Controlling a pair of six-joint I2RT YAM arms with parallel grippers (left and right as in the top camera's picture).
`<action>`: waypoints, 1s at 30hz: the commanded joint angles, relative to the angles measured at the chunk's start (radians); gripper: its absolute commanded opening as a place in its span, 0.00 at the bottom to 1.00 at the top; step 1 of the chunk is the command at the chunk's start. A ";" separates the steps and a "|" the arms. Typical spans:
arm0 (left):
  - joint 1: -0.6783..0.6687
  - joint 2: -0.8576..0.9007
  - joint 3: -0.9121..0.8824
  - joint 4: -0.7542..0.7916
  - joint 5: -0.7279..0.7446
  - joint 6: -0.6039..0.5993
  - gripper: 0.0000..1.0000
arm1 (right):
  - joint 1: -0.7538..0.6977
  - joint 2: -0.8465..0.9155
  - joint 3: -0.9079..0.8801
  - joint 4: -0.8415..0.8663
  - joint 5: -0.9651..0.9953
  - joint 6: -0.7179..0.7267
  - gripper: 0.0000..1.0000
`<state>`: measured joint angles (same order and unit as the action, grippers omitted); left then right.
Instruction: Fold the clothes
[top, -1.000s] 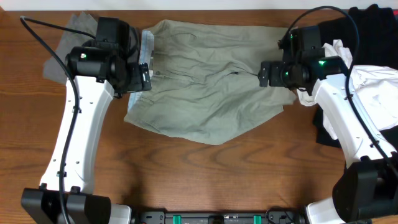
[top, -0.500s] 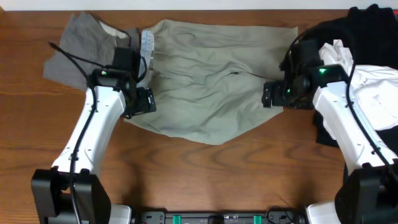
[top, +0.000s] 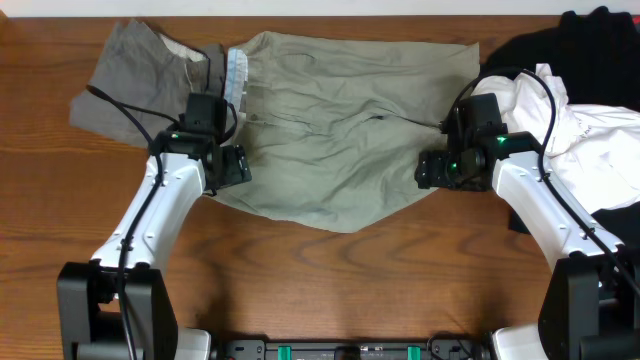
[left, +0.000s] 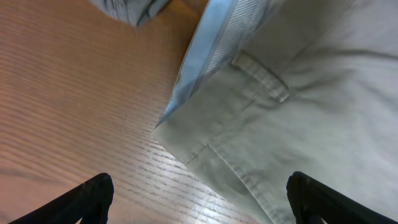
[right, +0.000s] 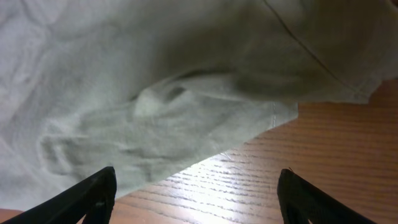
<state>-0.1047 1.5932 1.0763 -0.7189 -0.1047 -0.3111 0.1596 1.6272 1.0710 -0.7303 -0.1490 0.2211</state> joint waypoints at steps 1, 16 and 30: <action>0.006 -0.013 -0.050 0.040 -0.002 -0.001 0.91 | 0.006 -0.011 -0.007 0.024 -0.012 0.003 0.79; 0.072 -0.012 -0.169 0.272 -0.017 0.000 0.88 | 0.006 -0.011 -0.027 0.039 -0.013 0.002 0.73; 0.092 0.046 -0.187 0.336 0.010 -0.001 0.77 | 0.006 -0.010 -0.034 0.059 -0.012 0.003 0.71</action>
<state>-0.0116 1.6009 0.9035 -0.3862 -0.1024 -0.3141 0.1596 1.6272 1.0447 -0.6796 -0.1574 0.2214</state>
